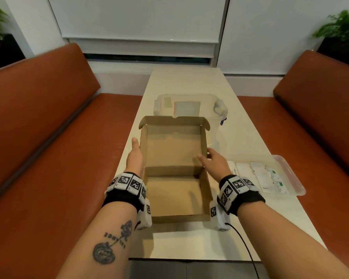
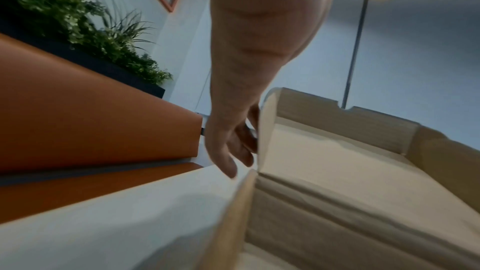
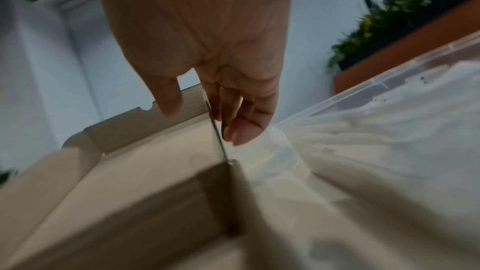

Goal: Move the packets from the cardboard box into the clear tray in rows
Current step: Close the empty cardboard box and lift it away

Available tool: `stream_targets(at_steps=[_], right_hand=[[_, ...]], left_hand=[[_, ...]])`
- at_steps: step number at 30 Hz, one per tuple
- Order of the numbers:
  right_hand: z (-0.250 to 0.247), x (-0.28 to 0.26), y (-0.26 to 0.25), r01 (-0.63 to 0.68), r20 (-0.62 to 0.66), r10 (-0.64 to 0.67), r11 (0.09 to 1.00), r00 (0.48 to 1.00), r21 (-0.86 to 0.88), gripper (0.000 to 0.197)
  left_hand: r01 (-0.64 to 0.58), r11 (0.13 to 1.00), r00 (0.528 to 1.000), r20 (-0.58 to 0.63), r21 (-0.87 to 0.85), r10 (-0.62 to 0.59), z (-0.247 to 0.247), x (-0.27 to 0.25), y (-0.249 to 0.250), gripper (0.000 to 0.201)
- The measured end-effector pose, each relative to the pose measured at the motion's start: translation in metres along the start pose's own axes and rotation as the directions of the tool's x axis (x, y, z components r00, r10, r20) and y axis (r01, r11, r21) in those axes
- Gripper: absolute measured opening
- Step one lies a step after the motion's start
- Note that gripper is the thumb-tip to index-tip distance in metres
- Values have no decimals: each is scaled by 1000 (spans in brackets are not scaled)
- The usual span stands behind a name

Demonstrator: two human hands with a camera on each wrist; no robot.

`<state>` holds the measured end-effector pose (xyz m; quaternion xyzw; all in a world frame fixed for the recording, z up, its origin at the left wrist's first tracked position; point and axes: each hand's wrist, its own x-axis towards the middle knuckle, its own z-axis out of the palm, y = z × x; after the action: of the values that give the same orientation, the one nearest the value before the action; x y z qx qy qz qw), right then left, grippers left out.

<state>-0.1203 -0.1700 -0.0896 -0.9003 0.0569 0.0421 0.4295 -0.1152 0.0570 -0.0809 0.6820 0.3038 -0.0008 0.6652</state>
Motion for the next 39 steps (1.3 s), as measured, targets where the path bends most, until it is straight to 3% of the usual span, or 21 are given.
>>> stream_targets(at_steps=[2,5,9,13,17,21,24,26,28,31,34,36,39], right_hand=[[-3,1,-9,-67,24,63,967,998,244,57],[-6,-1,-19,-174,85,153,826,985,536,60],[-11,-1,-22,-206,131,160,723,978,660,72],[-15,-1,-23,-263,214,159,695,964,669,77],[-16,-5,-29,-319,298,148,662,943,678,71],[-13,-6,-31,-282,253,129,550,959,786,78],[-9,-10,-28,-211,162,136,579,977,787,64],[-5,-11,-24,-217,159,150,585,976,782,39],[-2,-13,-23,-211,149,152,600,977,772,30],[4,-19,-25,-143,77,128,672,989,727,28],[15,-29,-21,-6,-46,42,801,998,599,31],[23,-34,-13,106,-132,-55,898,990,427,30],[36,-36,-2,129,-185,-75,945,980,300,25]], left_hand=[[3,988,998,67,-152,7,-3,-4,2,66],[37,942,988,155,-334,16,-6,-6,4,66],[123,856,977,214,-502,-15,-10,-9,7,80],[133,859,959,284,-494,16,-14,-8,2,96],[135,876,941,337,-464,34,-15,-8,-2,66],[80,868,973,227,-489,38,-16,-8,-5,29],[-26,927,977,187,-375,103,-20,-3,-4,25],[-45,918,985,137,-395,107,-27,-3,-7,24],[-30,892,994,80,-452,74,-36,-6,-10,20],[37,865,994,105,-501,19,-48,-8,-17,61],[-34,927,989,121,-373,85,-53,-13,-23,70],[-107,966,979,146,-238,144,-51,-19,-25,63],[-144,971,978,125,-191,169,-44,-18,-33,29]])
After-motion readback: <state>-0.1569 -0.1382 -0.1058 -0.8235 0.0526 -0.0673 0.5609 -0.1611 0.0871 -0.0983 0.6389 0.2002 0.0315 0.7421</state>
